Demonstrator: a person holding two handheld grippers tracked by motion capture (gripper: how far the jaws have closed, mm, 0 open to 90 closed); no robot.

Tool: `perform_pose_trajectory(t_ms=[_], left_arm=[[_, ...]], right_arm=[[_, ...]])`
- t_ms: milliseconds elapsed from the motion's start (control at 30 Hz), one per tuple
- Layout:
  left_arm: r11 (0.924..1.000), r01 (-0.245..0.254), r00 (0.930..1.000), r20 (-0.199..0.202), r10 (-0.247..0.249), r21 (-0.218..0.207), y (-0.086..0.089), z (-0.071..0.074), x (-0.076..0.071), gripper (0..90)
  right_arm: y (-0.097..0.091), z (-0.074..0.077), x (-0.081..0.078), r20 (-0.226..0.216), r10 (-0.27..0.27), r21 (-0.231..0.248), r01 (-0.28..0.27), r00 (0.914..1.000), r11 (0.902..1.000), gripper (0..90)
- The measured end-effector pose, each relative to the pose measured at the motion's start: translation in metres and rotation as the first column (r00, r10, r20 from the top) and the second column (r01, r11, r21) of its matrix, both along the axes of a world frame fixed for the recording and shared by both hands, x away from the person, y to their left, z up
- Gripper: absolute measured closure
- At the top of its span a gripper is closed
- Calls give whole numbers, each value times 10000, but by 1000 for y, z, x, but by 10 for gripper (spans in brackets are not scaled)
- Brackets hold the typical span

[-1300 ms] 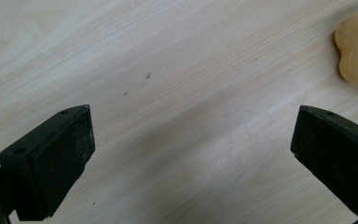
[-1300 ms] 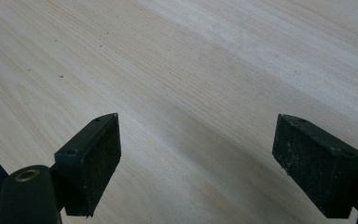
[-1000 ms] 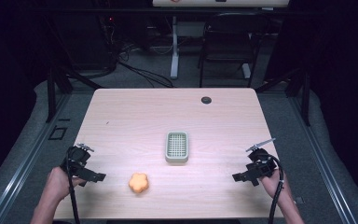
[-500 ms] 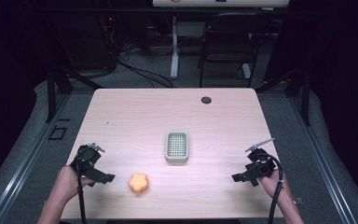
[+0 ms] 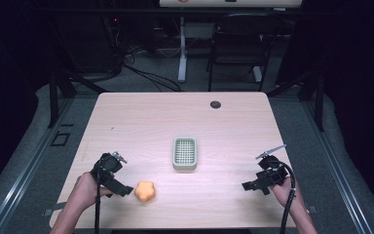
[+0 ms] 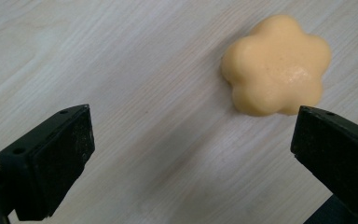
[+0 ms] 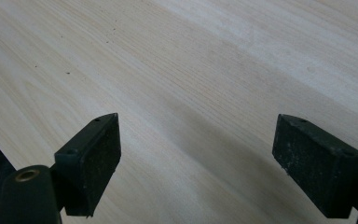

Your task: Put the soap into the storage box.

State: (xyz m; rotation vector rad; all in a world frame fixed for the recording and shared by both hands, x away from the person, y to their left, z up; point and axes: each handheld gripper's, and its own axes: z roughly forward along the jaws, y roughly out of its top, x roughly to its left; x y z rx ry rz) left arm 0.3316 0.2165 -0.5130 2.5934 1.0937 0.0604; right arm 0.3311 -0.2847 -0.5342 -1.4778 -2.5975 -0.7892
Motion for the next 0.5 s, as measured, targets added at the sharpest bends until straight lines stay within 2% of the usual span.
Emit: perform_pose_trajectory(t_ms=[267,500], left_arm=[[9986,496,9988,-60,-495,170,-18,-4,0,0],[9936,1056,9943,-210,-1048,414,-37,-11,-1,0]], right_arm=[[-1,0,0,-55,50,20,-49,10000,10000,151],[0,-1,0,-92,65,55,-64,9999,10000,151]])
